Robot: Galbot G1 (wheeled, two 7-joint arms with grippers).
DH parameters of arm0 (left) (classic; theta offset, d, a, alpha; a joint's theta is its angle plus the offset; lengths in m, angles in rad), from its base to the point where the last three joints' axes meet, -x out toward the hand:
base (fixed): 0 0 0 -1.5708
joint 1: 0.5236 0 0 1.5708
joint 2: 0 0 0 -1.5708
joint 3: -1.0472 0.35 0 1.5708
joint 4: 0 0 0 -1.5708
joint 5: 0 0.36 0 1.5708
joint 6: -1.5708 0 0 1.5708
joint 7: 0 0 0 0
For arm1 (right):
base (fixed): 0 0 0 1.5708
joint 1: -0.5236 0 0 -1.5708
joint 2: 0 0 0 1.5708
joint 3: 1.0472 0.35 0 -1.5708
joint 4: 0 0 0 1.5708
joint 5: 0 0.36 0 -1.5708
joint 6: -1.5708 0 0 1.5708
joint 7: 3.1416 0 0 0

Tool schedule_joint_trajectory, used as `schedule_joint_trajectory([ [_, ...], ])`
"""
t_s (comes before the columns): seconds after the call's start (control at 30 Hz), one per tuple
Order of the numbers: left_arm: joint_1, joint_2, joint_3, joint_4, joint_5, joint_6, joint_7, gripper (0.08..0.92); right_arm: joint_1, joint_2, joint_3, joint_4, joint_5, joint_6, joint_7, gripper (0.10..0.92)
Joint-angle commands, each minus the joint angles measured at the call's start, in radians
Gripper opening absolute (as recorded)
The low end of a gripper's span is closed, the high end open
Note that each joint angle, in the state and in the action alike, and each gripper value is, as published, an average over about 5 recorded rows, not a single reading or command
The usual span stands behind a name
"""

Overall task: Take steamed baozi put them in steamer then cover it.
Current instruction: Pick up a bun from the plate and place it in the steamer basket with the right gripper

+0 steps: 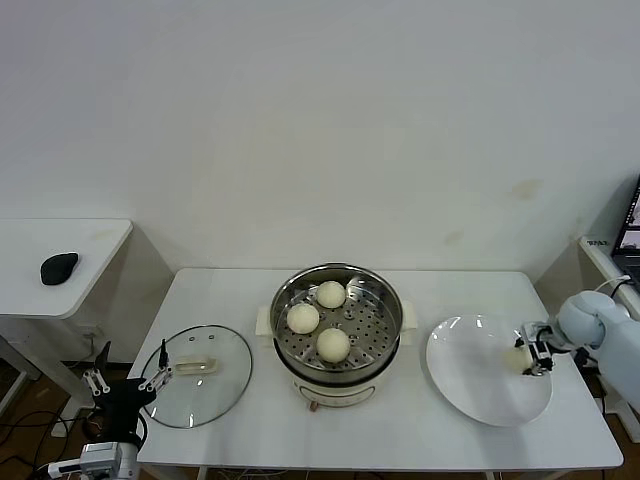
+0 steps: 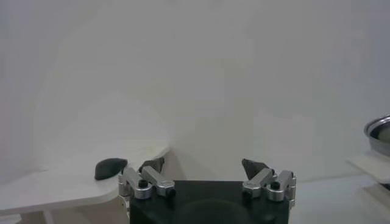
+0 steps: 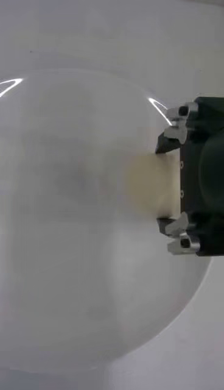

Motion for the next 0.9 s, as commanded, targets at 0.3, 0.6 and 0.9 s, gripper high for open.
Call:
schedule_joint_trajectory([
  [0.3,-0.012,0.002,0.014,0.000,0.000,0.003,0.001,0.823,0.714,-0.146,-0.540,0.394,0.444,-0.241,-0.028,0.610],
  [0.6,-0.007,0.003,0.013,-0.002,-0.006,-0.003,0.000,0.823,1.091,-0.033,-0.833,0.513,0.698,-0.417,0.072,0.618],
  [0.9,-0.009,-0.006,0.009,-0.003,-0.008,-0.004,0.000,0.823,1.092,0.207,-0.895,0.518,0.915,-0.569,0.230,0.619],
])
